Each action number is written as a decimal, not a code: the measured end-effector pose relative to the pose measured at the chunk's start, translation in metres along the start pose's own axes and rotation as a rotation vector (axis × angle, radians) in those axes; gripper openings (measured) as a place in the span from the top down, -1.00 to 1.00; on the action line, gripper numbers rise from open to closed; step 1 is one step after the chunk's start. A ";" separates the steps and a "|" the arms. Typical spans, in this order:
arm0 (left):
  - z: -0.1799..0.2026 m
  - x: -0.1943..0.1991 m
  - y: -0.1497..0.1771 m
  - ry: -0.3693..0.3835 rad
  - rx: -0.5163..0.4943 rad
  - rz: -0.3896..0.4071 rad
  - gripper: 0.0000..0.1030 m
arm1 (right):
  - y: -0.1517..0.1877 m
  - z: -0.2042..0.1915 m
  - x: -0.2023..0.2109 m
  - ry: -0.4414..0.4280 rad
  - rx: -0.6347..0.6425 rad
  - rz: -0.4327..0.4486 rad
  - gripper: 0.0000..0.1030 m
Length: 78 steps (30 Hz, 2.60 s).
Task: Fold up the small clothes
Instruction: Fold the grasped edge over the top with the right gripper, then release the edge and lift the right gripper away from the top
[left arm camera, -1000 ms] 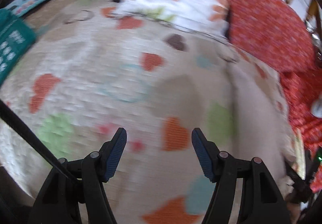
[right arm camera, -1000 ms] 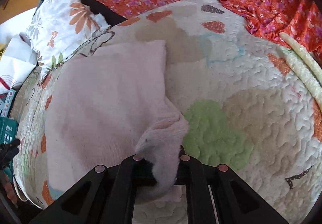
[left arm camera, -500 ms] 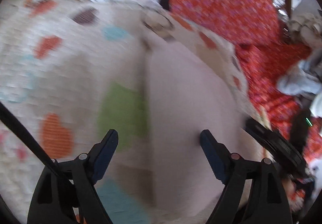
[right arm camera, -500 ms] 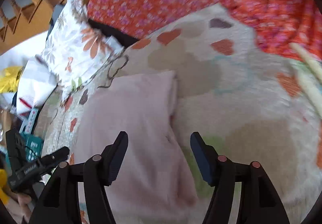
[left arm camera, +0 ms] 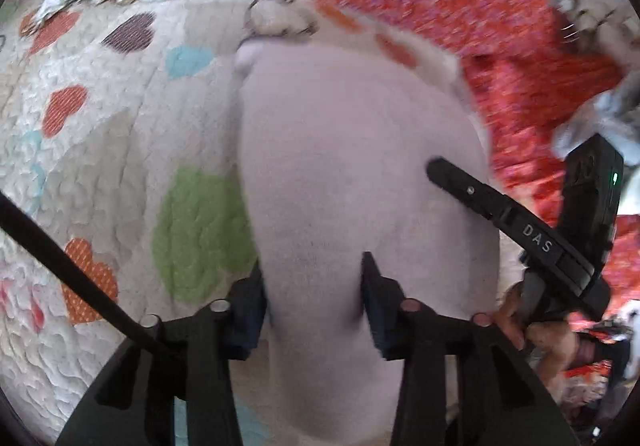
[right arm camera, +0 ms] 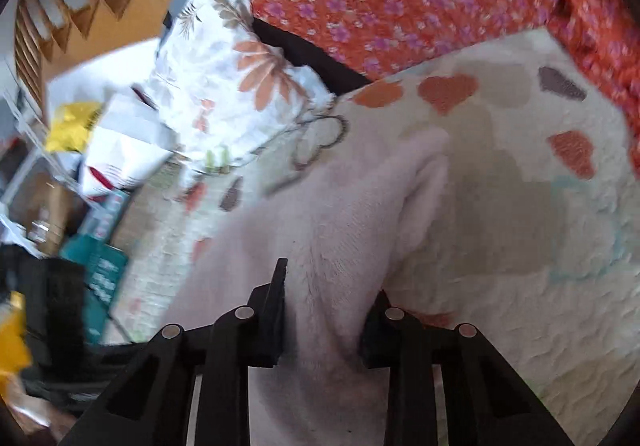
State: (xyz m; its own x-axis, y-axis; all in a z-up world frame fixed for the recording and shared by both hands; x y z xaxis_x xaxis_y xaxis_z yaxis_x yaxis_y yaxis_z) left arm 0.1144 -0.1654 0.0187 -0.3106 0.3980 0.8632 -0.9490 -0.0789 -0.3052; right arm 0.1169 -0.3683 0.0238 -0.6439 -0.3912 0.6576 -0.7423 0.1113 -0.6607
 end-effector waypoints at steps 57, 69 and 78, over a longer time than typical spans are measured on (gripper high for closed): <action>-0.050 0.178 0.115 -0.315 0.001 0.626 -1.00 | 0.098 -0.064 -0.037 -0.446 -0.298 -0.273 0.38; -0.023 0.152 0.123 -0.343 -0.062 0.528 -1.00 | 0.119 -0.045 0.085 0.128 -0.010 0.039 -0.06; -0.019 0.122 0.129 -0.424 -0.108 0.446 -1.00 | 0.120 -0.043 0.077 0.217 0.012 0.015 -0.20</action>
State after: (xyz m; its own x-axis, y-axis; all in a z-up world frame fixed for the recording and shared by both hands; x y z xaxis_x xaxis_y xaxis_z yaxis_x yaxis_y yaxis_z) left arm -0.0446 -0.1093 0.0775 -0.6909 -0.0512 0.7212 -0.7193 -0.0522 -0.6928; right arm -0.0295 -0.3454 0.0110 -0.6805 -0.1838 0.7094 -0.7311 0.1041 -0.6743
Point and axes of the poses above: each gripper's, at about its wrist camera, not at the fingertips, and x roughly against the way its jaws point, z to its right, y to its underside, the point moved 3 cm from there along -x, roughly the way its jaws point, and after that the axes turned 8 degrees about x, right-handed, at the moved point
